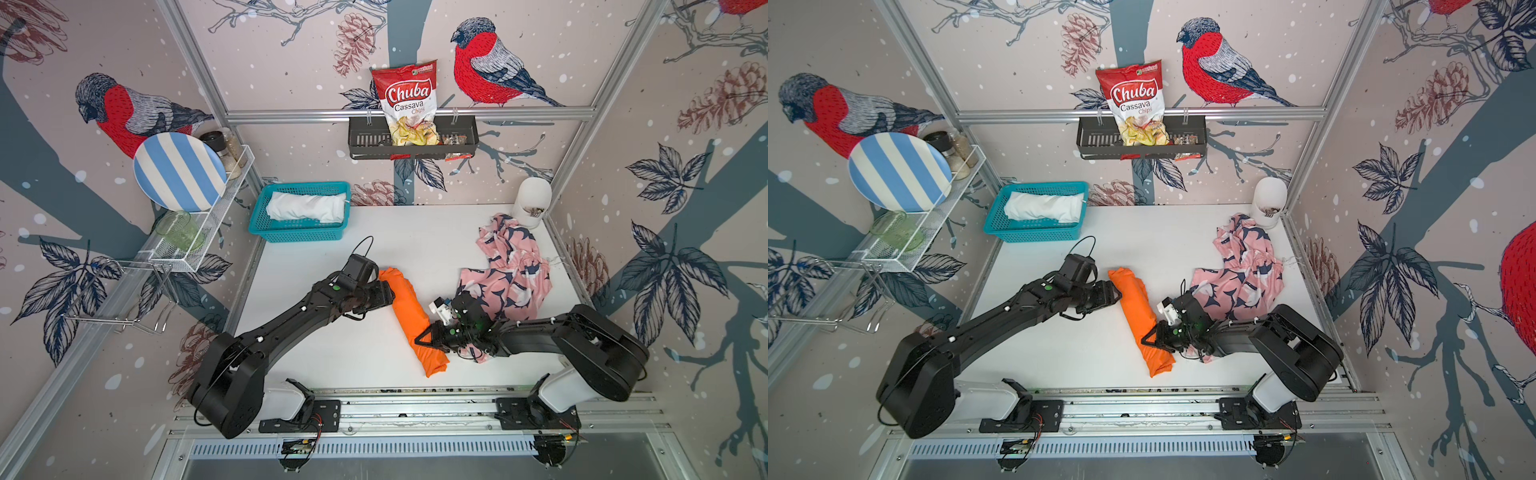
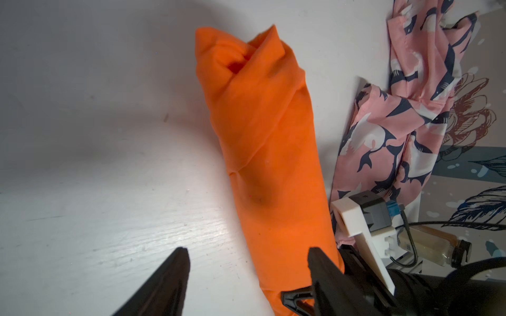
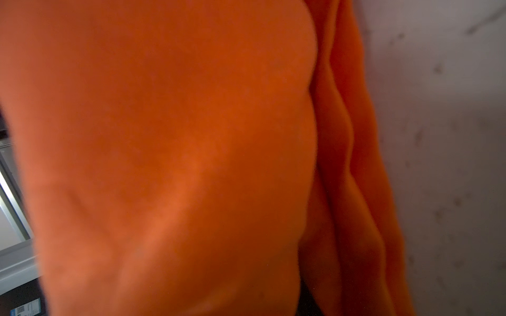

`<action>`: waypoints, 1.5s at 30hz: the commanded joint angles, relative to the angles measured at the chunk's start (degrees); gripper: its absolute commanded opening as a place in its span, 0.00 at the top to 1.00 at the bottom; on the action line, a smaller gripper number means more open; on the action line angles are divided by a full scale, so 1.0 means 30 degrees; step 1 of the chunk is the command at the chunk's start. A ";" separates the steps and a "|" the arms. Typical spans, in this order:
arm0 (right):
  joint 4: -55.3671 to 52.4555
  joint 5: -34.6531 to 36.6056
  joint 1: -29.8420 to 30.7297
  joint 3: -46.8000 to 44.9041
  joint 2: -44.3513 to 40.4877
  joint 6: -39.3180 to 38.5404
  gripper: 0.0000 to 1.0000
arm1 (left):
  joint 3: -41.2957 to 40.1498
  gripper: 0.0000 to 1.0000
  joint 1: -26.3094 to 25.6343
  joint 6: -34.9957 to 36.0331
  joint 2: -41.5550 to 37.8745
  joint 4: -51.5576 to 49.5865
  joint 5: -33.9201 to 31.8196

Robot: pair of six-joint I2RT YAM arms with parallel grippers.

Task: Roll up the shorts
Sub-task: Roll the shorts at the center of the board, then pick up the shorts at the center of the board.

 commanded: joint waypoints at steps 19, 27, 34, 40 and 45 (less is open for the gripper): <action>-0.0600 -0.0336 -0.1367 -0.1646 0.0670 0.0138 0.73 | -0.3194 0.23 -0.3329 -0.5336 0.4618 0.9629 0.1318; -0.0689 -0.0285 -0.1432 -0.1810 0.0544 0.0189 0.73 | -0.4173 0.58 -0.3425 -0.5089 0.5497 1.2380 0.2457; -0.3636 0.1057 -0.1405 -0.1157 -0.0946 -0.0787 0.64 | -0.3041 0.90 -0.3397 -0.3922 0.4677 0.9768 0.1246; -0.5665 0.1443 -0.1156 -0.1193 -0.3002 -0.1108 0.43 | -0.1467 0.92 -0.2715 -0.2927 0.3025 0.7612 0.0247; -0.8163 0.1396 -0.1096 -0.0638 -0.5136 -0.1500 0.29 | -0.0277 0.93 -0.1285 -0.1990 0.2058 0.6577 0.0558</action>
